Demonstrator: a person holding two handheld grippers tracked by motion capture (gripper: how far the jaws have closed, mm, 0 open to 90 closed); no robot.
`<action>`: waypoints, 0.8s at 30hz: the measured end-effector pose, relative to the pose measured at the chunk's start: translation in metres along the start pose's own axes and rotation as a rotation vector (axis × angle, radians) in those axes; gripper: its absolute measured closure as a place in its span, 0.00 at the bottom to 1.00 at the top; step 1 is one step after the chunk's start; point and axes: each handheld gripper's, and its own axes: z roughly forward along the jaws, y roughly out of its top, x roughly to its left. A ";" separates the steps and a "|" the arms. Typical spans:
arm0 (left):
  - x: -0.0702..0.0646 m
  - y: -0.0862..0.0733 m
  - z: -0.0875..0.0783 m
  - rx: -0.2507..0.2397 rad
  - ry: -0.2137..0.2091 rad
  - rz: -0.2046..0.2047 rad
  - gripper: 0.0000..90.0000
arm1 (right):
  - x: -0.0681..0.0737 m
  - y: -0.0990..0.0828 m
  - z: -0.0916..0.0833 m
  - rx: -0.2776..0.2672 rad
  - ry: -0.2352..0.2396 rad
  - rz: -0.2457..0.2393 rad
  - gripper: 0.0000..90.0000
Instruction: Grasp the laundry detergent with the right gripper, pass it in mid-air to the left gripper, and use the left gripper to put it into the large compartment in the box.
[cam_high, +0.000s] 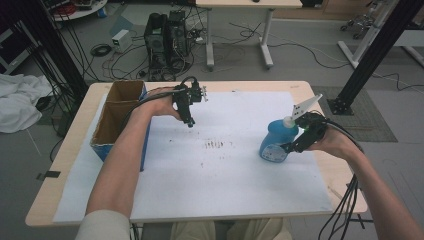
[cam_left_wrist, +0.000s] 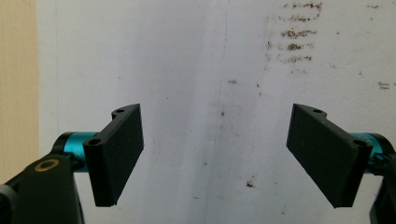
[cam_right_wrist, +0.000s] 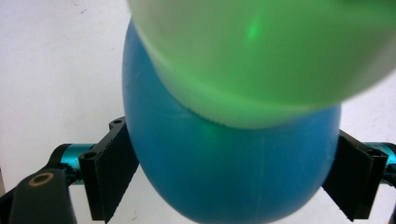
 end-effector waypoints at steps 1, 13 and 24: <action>0.000 0.000 0.000 0.000 0.000 0.000 0.21 | -0.001 -0.001 0.000 -0.005 0.003 0.006 0.15; -0.001 -0.001 0.001 -0.003 0.000 -0.005 0.21 | -0.001 -0.006 0.002 -0.027 0.005 0.008 0.22; -0.002 0.000 0.001 -0.003 0.001 0.005 0.21 | -0.003 -0.008 0.001 -0.082 0.026 0.013 0.27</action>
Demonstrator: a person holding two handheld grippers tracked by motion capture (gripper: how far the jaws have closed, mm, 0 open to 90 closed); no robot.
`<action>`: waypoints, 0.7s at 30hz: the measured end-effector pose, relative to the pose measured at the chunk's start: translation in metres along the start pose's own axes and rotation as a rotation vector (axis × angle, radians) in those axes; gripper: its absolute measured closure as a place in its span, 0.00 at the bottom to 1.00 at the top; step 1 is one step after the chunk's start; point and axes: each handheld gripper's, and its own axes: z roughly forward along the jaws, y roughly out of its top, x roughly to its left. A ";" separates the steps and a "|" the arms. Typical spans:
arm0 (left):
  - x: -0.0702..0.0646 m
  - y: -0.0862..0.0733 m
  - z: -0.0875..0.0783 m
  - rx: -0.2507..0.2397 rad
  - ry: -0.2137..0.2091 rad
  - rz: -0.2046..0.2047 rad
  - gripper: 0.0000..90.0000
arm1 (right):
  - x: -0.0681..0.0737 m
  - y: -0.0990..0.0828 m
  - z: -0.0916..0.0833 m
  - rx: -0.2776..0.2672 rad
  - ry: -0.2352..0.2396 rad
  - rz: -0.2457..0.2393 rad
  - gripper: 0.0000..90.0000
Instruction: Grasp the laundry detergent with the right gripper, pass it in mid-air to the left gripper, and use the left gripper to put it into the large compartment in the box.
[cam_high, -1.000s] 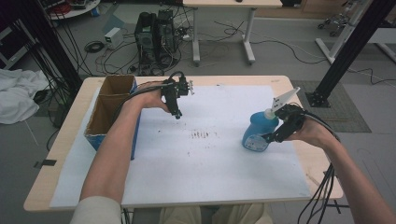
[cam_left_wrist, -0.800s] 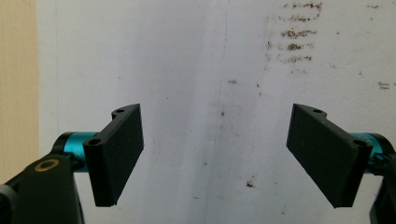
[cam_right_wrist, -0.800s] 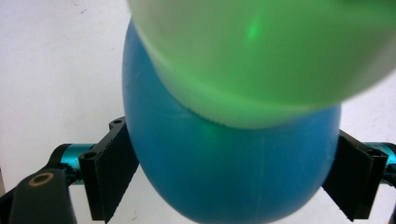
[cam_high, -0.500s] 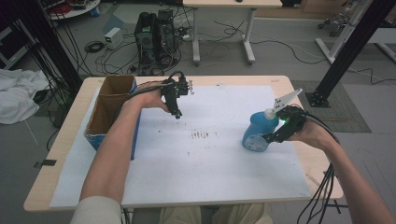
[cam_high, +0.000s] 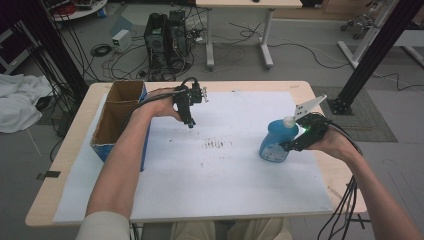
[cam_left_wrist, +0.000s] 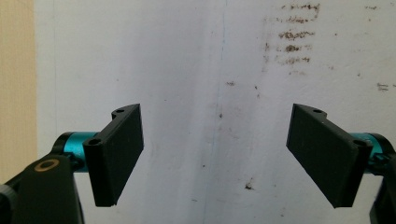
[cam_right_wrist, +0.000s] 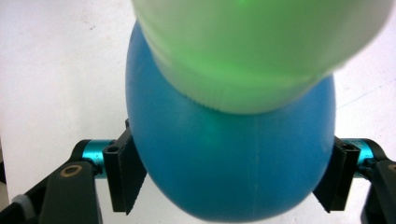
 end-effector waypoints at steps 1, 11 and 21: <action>0.000 0.000 0.000 0.000 0.000 0.000 0.21 | 0.000 0.000 0.000 0.000 0.000 0.000 0.27; 0.000 0.000 0.000 -0.003 0.002 0.000 0.21 | -0.002 -0.001 0.004 -0.018 0.028 -0.002 0.34; 0.000 -0.001 -0.003 -0.010 0.007 0.002 0.21 | -0.002 -0.002 0.007 -0.033 0.037 -0.013 0.38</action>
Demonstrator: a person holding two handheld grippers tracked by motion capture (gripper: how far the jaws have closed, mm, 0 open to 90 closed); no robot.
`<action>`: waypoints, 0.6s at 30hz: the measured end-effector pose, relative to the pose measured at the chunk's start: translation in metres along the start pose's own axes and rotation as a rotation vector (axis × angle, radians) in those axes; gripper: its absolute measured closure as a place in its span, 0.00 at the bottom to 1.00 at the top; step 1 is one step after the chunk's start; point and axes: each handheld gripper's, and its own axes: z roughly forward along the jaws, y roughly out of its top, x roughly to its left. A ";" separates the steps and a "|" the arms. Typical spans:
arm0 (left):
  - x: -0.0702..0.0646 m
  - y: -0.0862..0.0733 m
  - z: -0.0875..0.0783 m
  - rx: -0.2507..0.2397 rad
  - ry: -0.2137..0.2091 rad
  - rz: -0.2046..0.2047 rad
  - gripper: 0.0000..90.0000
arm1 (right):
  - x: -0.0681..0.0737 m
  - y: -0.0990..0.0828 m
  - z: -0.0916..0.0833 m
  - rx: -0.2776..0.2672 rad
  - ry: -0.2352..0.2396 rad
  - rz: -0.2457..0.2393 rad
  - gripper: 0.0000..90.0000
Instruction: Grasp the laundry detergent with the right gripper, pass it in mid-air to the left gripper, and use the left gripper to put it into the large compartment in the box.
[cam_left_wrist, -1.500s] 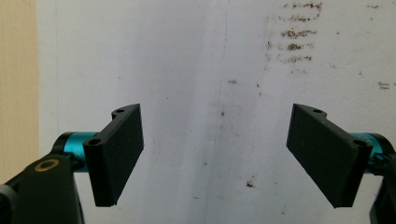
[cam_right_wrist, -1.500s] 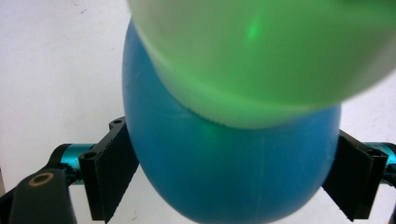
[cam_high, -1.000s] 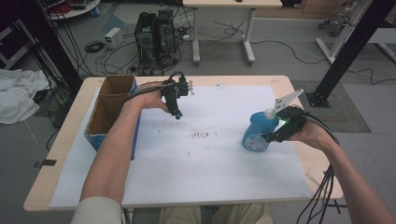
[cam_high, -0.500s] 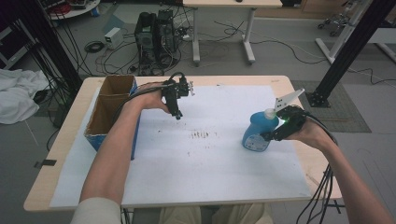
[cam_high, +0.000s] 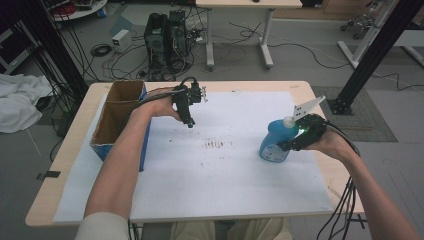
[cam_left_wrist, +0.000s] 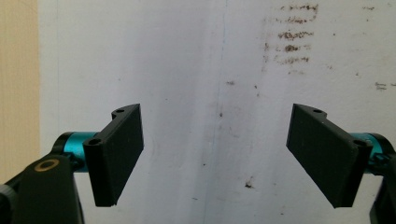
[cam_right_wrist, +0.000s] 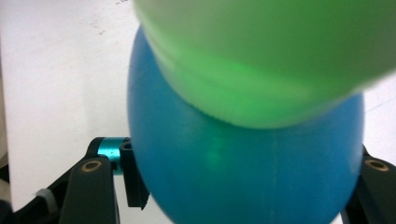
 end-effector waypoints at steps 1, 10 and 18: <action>0.000 0.000 0.000 0.000 -0.001 -0.001 0.21 | 0.000 0.000 0.000 0.003 -0.001 -0.004 0.40; -0.001 0.000 0.000 -0.005 -0.004 0.000 0.21 | 0.000 -0.004 0.001 -0.029 0.008 -0.011 0.46; 0.000 0.000 0.000 -0.006 -0.004 -0.002 0.21 | 0.000 -0.004 0.001 -0.027 0.008 -0.009 0.48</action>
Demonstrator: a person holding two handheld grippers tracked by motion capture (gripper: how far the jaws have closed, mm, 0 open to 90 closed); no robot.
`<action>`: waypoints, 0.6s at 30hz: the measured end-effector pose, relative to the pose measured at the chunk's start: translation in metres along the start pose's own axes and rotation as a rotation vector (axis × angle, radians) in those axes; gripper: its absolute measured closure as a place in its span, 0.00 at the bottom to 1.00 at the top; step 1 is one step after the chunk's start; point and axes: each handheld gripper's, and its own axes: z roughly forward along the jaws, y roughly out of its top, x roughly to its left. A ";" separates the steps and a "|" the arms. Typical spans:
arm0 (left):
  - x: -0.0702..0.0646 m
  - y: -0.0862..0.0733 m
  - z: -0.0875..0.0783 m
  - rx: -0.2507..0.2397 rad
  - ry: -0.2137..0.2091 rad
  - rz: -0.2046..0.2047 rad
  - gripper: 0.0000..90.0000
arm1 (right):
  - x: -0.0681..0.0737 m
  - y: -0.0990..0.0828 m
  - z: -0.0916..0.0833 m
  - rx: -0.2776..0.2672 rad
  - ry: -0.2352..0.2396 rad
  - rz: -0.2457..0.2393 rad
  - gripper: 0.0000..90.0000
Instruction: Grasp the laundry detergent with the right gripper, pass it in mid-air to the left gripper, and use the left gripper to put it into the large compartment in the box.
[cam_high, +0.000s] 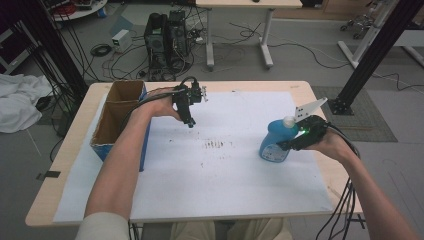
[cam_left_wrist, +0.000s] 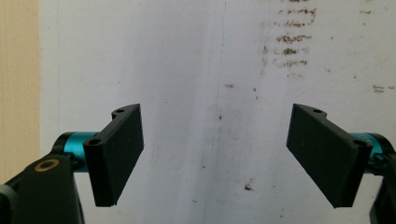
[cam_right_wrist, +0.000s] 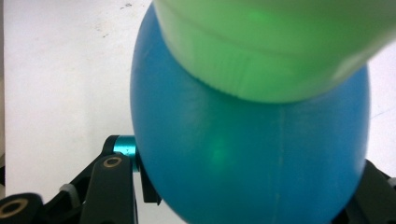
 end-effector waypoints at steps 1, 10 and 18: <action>0.000 0.000 0.001 0.001 0.001 0.003 0.21 | 0.000 -0.001 0.000 -0.011 0.000 -0.016 0.49; 0.000 0.000 -0.001 -0.011 -0.005 -0.004 0.21 | 0.001 -0.004 0.000 -0.034 -0.010 -0.031 0.50; 0.000 -0.003 -0.020 -0.123 -0.017 -0.044 0.21 | 0.004 0.000 0.001 -0.024 -0.022 -0.037 0.51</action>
